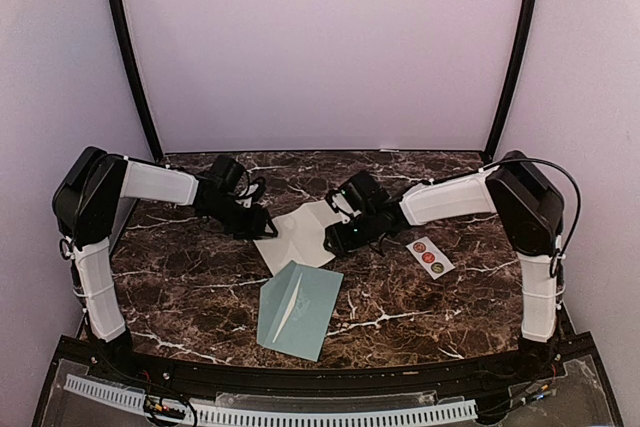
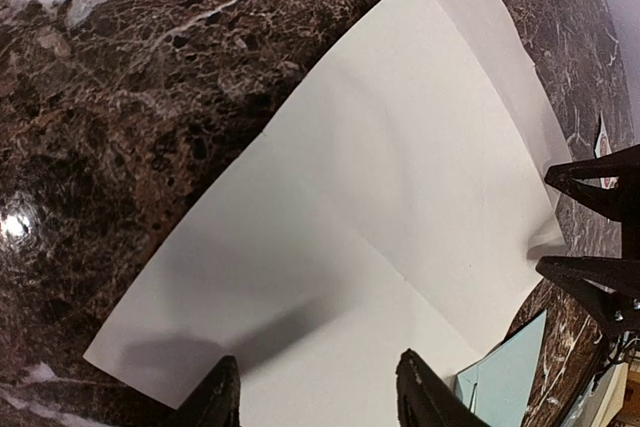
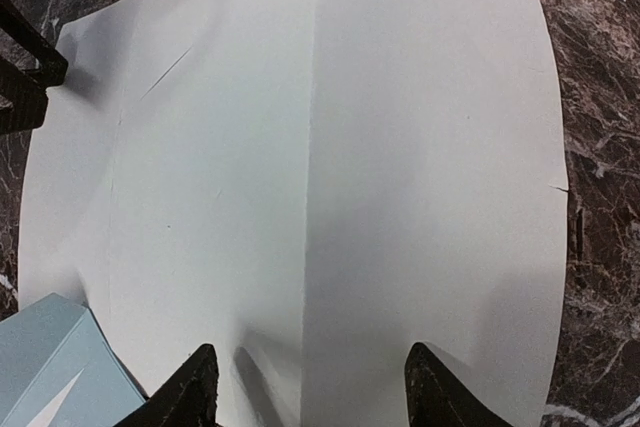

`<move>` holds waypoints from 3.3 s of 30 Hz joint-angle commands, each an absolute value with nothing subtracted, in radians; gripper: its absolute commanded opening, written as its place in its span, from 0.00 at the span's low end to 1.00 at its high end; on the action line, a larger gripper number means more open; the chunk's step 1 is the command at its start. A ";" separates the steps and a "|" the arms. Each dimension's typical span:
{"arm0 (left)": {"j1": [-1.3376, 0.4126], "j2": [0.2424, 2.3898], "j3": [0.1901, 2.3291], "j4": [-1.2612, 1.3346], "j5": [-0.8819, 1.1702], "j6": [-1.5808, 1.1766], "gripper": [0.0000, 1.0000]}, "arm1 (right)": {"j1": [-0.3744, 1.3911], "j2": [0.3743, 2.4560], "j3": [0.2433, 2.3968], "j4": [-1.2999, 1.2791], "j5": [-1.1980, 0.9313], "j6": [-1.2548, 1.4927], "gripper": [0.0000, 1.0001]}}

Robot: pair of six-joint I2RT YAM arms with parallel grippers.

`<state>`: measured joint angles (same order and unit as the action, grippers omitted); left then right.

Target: Place the letter into the envelope and seal it

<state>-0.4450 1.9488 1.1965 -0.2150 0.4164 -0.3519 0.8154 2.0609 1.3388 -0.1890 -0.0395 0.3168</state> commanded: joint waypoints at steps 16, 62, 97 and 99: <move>-0.448 1.990 1.182 -0.280 0.431 -0.362 0.53 | 0.874 2.074 1.351 -0.202 0.050 0.347 0.27; -0.678 1.419 1.381 -0.374 0.608 0.151 0.84 | 0.818 1.627 1.380 -0.557 -0.831 0.008 0.00; -0.641 1.139 1.152 -0.255 0.134 -0.155 0.96 | 0.818 1.450 1.279 -0.357 -0.616 0.201 0.00; -0.642 1.144 1.132 -0.231 0.174 -0.240 0.95 | 0.818 1.428 1.243 -0.258 -0.585 0.246 0.00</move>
